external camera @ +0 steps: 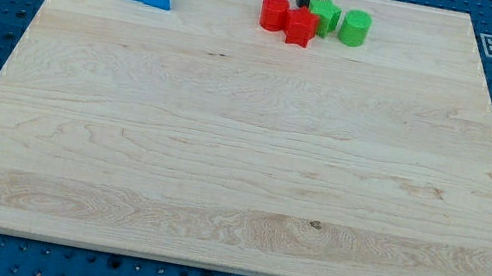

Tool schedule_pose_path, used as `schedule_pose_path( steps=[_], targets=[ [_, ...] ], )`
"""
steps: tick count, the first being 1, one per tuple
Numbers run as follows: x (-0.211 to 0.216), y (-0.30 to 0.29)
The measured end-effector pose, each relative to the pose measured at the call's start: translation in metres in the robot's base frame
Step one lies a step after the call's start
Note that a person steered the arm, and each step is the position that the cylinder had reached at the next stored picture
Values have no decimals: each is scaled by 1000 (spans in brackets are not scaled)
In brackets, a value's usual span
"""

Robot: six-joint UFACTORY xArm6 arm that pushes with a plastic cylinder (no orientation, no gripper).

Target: Push the green circle to the center right of the board

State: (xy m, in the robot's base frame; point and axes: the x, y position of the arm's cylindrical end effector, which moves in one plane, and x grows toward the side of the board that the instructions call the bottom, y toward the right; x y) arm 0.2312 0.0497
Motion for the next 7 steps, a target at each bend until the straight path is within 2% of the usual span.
schedule_pose_path(
  steps=[2,5,6,7],
  targets=[
    [10,33],
    [54,144],
    [64,144],
    [44,143]
  ],
)
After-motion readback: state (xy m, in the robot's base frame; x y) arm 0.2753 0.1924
